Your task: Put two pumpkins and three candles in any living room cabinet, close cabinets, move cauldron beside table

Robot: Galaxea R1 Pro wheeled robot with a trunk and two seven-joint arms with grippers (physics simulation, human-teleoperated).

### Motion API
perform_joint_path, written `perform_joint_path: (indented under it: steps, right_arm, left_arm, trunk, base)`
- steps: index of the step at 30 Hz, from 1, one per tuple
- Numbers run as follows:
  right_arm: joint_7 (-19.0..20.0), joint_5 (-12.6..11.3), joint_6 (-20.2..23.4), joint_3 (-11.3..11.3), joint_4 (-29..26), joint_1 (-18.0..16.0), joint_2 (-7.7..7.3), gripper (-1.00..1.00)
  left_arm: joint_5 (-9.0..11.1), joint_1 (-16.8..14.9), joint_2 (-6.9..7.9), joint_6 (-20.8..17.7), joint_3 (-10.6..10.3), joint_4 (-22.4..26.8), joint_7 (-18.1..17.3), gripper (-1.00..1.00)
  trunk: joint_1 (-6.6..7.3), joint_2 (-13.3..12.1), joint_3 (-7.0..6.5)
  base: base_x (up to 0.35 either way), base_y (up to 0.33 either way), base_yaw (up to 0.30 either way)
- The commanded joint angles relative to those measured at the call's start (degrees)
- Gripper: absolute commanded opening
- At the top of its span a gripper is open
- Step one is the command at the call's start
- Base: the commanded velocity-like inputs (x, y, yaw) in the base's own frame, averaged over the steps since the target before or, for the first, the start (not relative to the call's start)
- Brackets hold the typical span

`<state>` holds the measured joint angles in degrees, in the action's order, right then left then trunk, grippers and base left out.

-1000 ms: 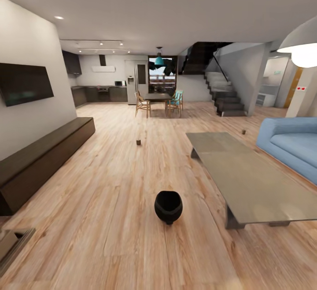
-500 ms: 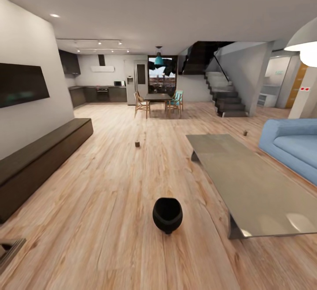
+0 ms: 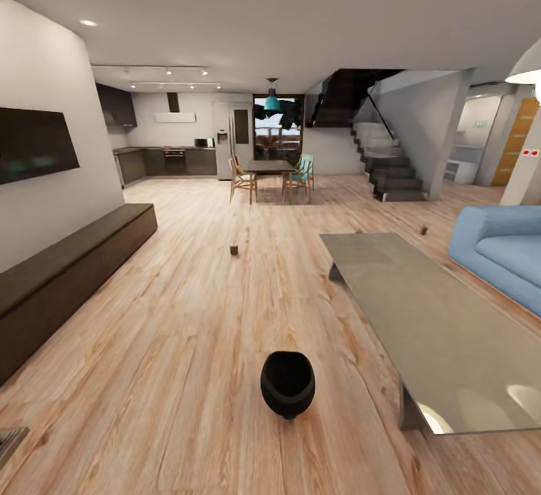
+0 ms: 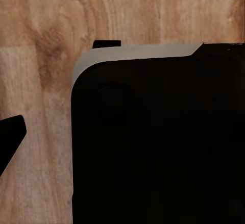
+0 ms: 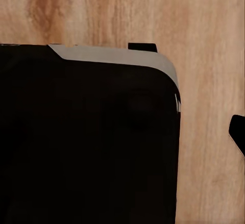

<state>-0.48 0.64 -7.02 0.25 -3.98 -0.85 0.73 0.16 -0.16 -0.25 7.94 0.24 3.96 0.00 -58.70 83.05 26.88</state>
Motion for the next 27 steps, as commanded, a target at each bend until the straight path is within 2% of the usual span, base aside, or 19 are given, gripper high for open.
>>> perform_joint_path:
  steps: [1,8,17,23,27]
  right_arm:
    - [-0.05,0.06,-0.18,0.01,0.04,-0.03,0.01,1.00]
    - [-0.05,0.06,-0.18,0.01,0.02,-0.03,0.05,1.00]
    - [-0.05,0.06,-0.18,0.01,0.02,-0.03,0.06,1.00]
    - [-0.05,0.06,-0.18,0.01,0.02,-0.03,0.06,1.00]
    - [-0.05,0.06,-0.25,0.01,0.02,-0.03,0.06,1.00]
  left_arm:
    - [0.02,-0.02,-0.01,0.15,0.02,0.00,0.00,1.00]
    - [0.02,-0.02,-0.01,0.15,-0.01,0.00,0.00,1.00]
    - [-0.03,-0.02,-0.06,0.15,-0.06,0.00,0.00,1.00]
    - [-0.02,-0.02,-0.02,0.15,0.00,0.00,0.00,1.00]
    - [-0.02,-0.02,-0.02,0.15,0.02,0.00,0.00,1.00]
  trunk:
    - [-0.03,0.02,0.05]
    - [-0.03,0.02,0.05]
    - [-0.03,0.02,0.05]
    - [-0.03,0.02,0.05]
    - [-0.03,0.02,0.05]
  base:
    - [0.260,0.003,0.144]
    - [0.197,-0.040,0.253]
    - [0.029,-0.012,0.289]
    - [0.150,-0.148,0.286]
    - [0.164,-0.095,0.109]
